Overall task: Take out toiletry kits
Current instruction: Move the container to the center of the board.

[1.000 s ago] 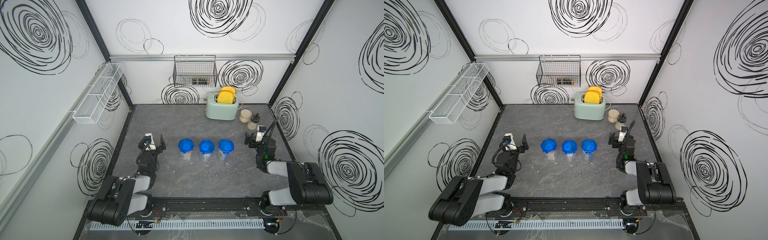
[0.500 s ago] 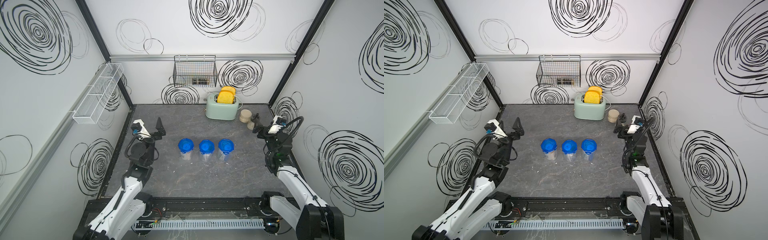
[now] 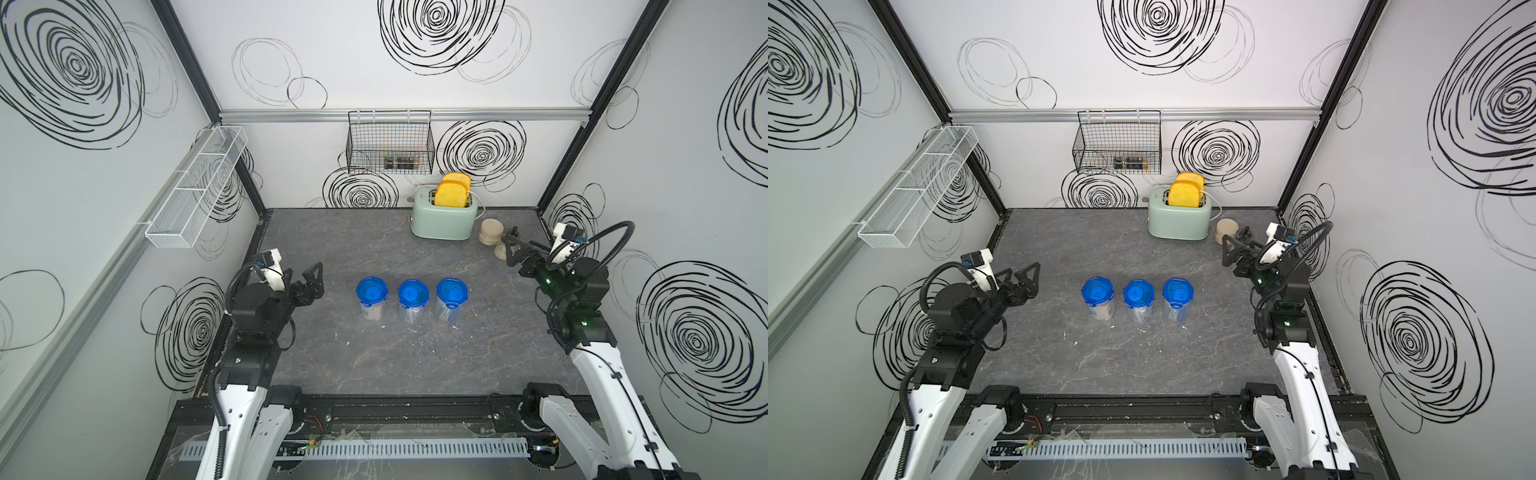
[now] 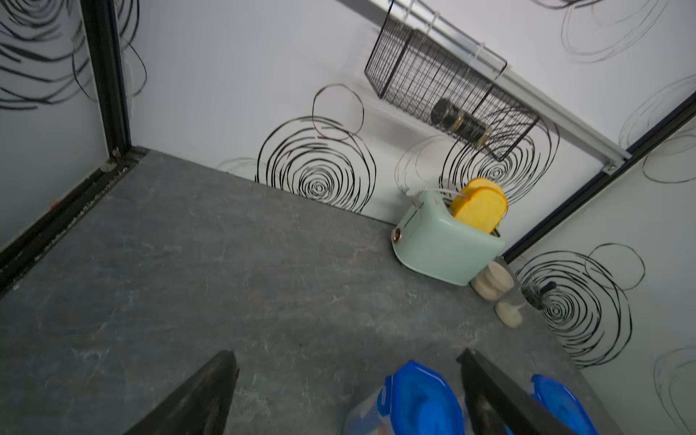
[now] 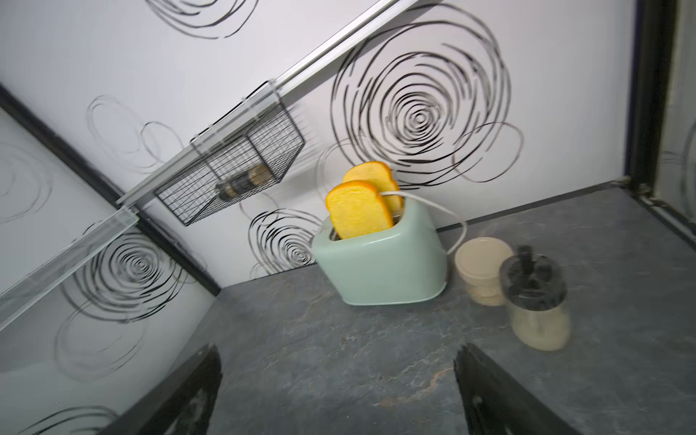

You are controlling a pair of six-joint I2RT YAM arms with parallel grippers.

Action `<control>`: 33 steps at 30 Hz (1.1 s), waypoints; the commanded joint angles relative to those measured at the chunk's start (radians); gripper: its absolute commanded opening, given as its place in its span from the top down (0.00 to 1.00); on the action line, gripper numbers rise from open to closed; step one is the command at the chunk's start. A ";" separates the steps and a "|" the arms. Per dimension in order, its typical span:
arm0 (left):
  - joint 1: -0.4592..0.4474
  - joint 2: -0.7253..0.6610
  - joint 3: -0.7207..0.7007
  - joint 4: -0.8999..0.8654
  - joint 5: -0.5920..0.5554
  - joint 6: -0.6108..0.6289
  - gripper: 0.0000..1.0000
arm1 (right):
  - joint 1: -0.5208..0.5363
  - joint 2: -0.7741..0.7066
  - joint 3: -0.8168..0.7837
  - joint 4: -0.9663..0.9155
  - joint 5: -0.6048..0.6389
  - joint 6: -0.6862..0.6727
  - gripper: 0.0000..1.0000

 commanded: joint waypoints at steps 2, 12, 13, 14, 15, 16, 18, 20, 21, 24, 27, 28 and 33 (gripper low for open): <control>-0.022 -0.045 -0.006 -0.083 0.048 0.021 0.04 | 0.175 0.101 0.225 -0.301 -0.007 -0.103 0.01; -0.022 -0.068 0.005 -0.118 -0.105 -0.004 0.04 | 0.655 0.449 0.591 -0.604 0.209 -0.256 0.00; -0.022 -0.068 0.008 -0.121 -0.115 -0.004 0.04 | 0.685 0.481 0.617 -0.617 0.219 -0.262 0.00; -0.022 -0.067 0.010 -0.125 -0.127 -0.005 0.04 | 0.715 0.515 0.647 -0.632 0.229 -0.270 0.00; -0.021 -0.067 0.013 -0.131 -0.142 -0.007 0.04 | 0.741 0.552 0.674 -0.644 0.240 -0.277 0.01; -0.020 -0.068 0.013 -0.136 -0.155 -0.008 0.04 | 0.766 0.583 0.692 -0.649 0.248 -0.280 0.01; -0.021 -0.073 0.014 -0.138 -0.166 -0.007 0.04 | 0.811 0.655 0.735 -0.662 0.255 -0.290 0.01; -0.021 -0.080 0.014 -0.141 -0.178 -0.008 0.04 | 0.844 0.723 0.778 -0.677 0.261 -0.297 0.01; -0.021 -0.084 0.013 -0.141 -0.179 -0.007 0.04 | 0.861 0.760 0.801 -0.686 0.264 -0.302 0.01; -0.019 -0.087 0.011 -0.138 -0.181 -0.008 0.04 | 0.897 0.869 0.888 -0.732 0.282 -0.314 0.02; -0.016 -0.085 0.010 -0.137 -0.177 -0.007 0.04 | 0.924 0.951 0.954 -0.764 0.316 -0.334 0.01; -0.015 -0.087 0.010 -0.136 -0.175 -0.007 0.04 | 0.926 0.972 0.974 -0.774 0.315 -0.340 0.00; -0.007 -0.088 0.008 -0.135 -0.175 -0.007 0.04 | 0.938 1.079 1.071 -0.827 0.321 -0.359 0.02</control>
